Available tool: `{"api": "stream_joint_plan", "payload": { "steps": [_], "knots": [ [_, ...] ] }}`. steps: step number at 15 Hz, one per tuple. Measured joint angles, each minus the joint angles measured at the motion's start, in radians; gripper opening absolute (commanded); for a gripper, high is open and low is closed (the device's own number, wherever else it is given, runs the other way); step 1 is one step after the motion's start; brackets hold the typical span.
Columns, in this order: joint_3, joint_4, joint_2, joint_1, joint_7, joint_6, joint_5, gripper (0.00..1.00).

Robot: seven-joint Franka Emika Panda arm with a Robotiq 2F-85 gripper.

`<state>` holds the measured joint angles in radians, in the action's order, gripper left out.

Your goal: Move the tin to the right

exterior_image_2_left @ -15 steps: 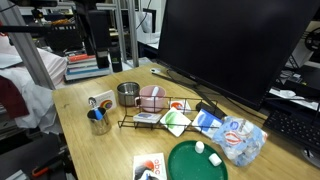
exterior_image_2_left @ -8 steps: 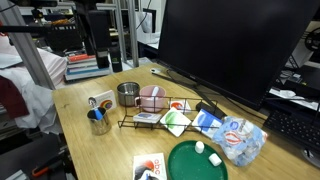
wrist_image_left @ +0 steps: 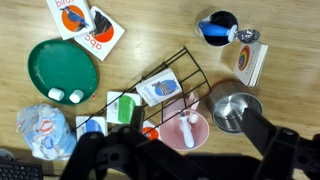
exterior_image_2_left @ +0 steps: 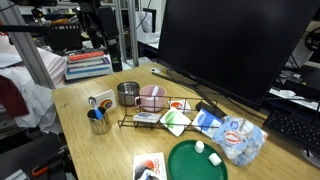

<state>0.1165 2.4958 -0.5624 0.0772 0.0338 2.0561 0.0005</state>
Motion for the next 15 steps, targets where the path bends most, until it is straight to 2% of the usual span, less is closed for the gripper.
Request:
{"api": "stream_joint_plan", "payload": {
  "steps": [4,12,15],
  "knots": [
    [0.036,-0.029,0.083,0.013,0.006,0.061,-0.014,1.0],
    [0.034,-0.039,0.092,0.014,0.007,0.063,-0.014,1.0],
    [0.042,-0.046,0.118,0.04,0.011,0.098,-0.012,1.0]
  ]
}}
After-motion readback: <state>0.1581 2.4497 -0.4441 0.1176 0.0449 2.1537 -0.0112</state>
